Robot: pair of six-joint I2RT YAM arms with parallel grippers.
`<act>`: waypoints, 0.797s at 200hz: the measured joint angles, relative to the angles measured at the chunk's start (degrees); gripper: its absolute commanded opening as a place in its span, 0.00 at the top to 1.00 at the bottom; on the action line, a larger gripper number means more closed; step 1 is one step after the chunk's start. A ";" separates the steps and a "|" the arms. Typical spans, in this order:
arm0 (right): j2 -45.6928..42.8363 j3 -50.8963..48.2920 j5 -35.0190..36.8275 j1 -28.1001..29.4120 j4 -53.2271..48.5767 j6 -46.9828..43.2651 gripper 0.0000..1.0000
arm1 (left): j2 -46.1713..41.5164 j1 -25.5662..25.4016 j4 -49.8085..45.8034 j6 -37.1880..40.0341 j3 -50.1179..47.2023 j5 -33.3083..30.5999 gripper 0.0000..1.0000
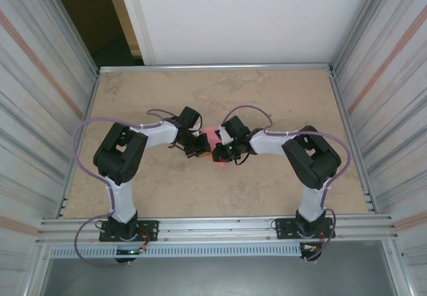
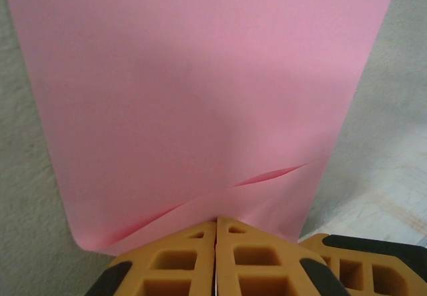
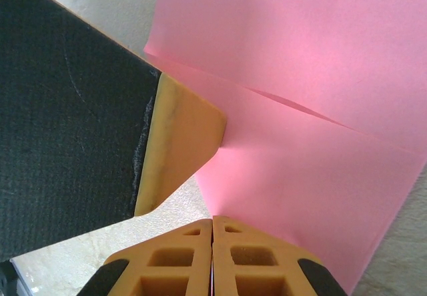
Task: Fold a paper plane with a square sheet of paper (pick it up from the middle)
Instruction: Third fold the triangle at the center of the table.
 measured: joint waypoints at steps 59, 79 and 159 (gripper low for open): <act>0.11 -0.22 -0.13 -0.35 0.20 0.00 0.91 | 0.52 -0.02 -1.18 0.44 0.92 -0.02 0.92; 0.11 -0.22 -0.13 -0.61 0.17 -0.02 0.91 | 0.81 0.02 -1.86 0.90 1.44 -0.02 0.92; 0.11 -0.76 -0.13 -0.98 -0.02 -0.24 0.91 | 1.51 0.31 -3.28 2.19 2.45 0.20 0.92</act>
